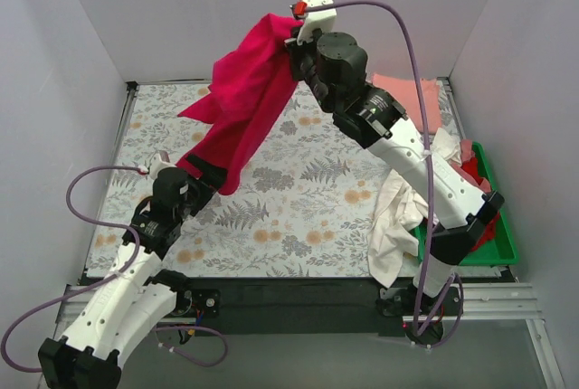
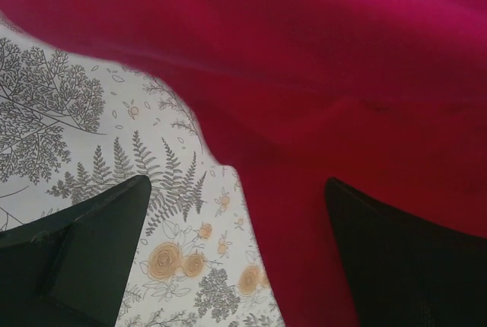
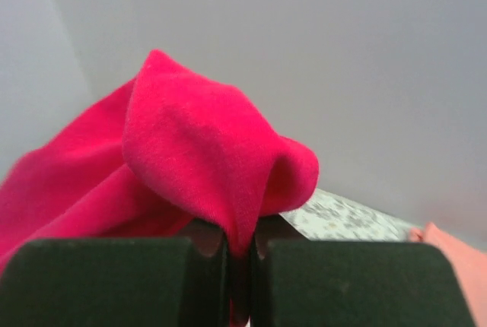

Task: Fold and stack the t-shirts
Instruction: Move the tshirt to the center of the board, then flatten the tshirt out

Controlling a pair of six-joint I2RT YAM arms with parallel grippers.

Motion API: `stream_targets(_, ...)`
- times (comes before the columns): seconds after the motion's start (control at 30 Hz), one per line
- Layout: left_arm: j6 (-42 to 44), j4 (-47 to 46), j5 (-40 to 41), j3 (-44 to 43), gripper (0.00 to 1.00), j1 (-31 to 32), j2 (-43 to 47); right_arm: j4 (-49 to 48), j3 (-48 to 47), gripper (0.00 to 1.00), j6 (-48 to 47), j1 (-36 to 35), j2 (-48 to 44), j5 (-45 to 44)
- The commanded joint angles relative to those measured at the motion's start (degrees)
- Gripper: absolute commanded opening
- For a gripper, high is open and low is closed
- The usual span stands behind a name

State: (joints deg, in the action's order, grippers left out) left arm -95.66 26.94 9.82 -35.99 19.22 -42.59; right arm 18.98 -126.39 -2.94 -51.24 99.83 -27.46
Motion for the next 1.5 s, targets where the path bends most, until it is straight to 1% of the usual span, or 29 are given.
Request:
stream_targets(0.0,-1.55,2.41,0.28,1.18,0.98,-0.24,3.47,-6.24,12.53,0.01,1.61,4.12,-3.32,-15.69)
stream_targets(0.03,-1.9,2.76,0.54,1.36,0.98,-0.24,3.82,-5.98,17.18,0.01,2.49,7.18,-3.85,-15.17)
stream_targets(0.07,-2.16,3.38,0.98,1.53,0.98,-0.24,4.0,-5.28,20.88,0.06,7.37,9.21,-4.03,-13.77)
stream_targets(0.1,-2.25,3.73,1.25,1.71,0.98,-0.24,4.0,-4.14,26.84,0.12,10.64,11.58,-3.42,-8.45)
stream_targets(0.13,-2.25,4.0,1.25,1.8,0.98,-0.24,3.74,-0.21,28.81,0.23,13.28,16.91,-2.63,-4.31)
stream_targets(0.17,-2.25,4.78,1.42,1.8,0.98,-0.24,3.48,1.57,30.22,0.6,17.49,19.32,-1.58,3.83)
stream_targets(0.23,-2.43,5.23,1.16,2.06,0.98,-0.24,2.16,4.99,34.53,0.92,18.67,23.62,1.15,8.72)
stream_targets(0.3,-2.87,4.97,1.07,2.93,0.98,-0.24,0.33,5.19,39.0,0.98,18.32,24.35,1.33,8.75)
stream_targets(0.43,-2.26,5.49,3.09,2.68,0.98,-0.24,-3.9,5.1,44.11,0.98,16.83,24.26,-1.91,8.22)
stream_targets(0.47,-2.17,5.84,3.7,2.68,0.98,-0.24,-4.69,4.93,45.17,0.98,16.83,24.35,-4.01,7.95)
stream_targets(0.53,-3.22,6.02,5.81,2.68,0.98,-0.33,-7.4,3.79,50.15,0.98,17.44,24.26,-6.3,7.69)
stream_targets(0.63,-3.66,3.22,5.91,2.76,0.98,-0.33,-10.75,-0.78,57.1,0.98,15.87,24.26,-10.53,12.5)
stream_targets(0.67,-3.66,2.34,5.39,2.68,0.98,-0.41,-13.63,-3.92,58.43,0.98,15.08,24.17,-12.1,16.18)
stream_targets(0.7,-3.57,1.55,4.95,2.76,0.98,-0.41,-14.97,-5.52,59.41,0.98,13.94,24.17,-12.64,18.04)
stream_targets(0.73,-3.48,0.15,4.68,2.42,0.98,-0.5,-16.81,-6.58,60.29,0.98,11.14,24.17,-13.08,22.67)
stream_targets(0.8,-3.57,-0.83,5.03,1.63,0.98,-0.85,-21.47,-7.73,60.29,0.98,9.8,24.09,-13.08,26.92)
stream_targets(0.83,-3.83,-1.18,5.55,1.1,0.98,-1.12,-22.88,-7.99,60.29,0.98,8.4,23.65,-13.17,30.42)
stream_targets(0.87,-3.92,-1.45,6.69,0.31,0.98,-1.64,-25.5,-8.17,60.64,0.98,7.78,23.47,-13.26,31.41)
stream_targets(0.93,-4.88,-1.71,7.75,-0.39,0.98,-2.08,-27.54,-8.96,61.08,0.98,6.64,22.24,-13.35,31.77)
stream_targets(1.1,-5.24,-1.19,9.68,-2.68,0.89,-2.96,-33.51,-9.23,60.48,0.98,5.49,21.27,-12.12,31.33)
stream_targets(1.2,-4.72,-2.15,10.13,-3.47,0.86,-3.23,-35.54,-9.23,58.9,0.98,5.66,21.27,-10.36,30.19)
stream_targets(1.23,-4.63,-2.41,10.21,-3.82,0.82,-3.23,-37.2,-9.23,58.37,0.98,5.66,21.27,-9.31,30.1)
stream_targets(1.3,-4.01,-2.85,10.13,-4.61,0.78,-3.31,-39.4,-9.49,56.87,0.98,4.97,21.1,-8.08,30.01)
stream_targets(1.33,-3.66,-3.12,10.04,-5.66,0.74,-3.4,-41.76,-9.4,55.04,0.98,4.53,21.01,-6.33,30.1)
stream_targets(1.4,-2.79,-3.3,9.69,-6.9,0.62,-3.49,-44.15,-9.58,52.66,0.98,3.65,20.57,-4.13,29.66)
stream_targets(1.43,-2.52,-3.12,9.34,-7.77,0.47,-3.49,-46.33,-9.58,49.69,0.98,3.21,20.48,-1.51,28.7)
stream_targets(1.47,-2.34,-3.21,9.25,-8.13,0.38,-3.58,-47.23,-9.58,48.09,0.98,3.12,20.31,-0.18,28.0)
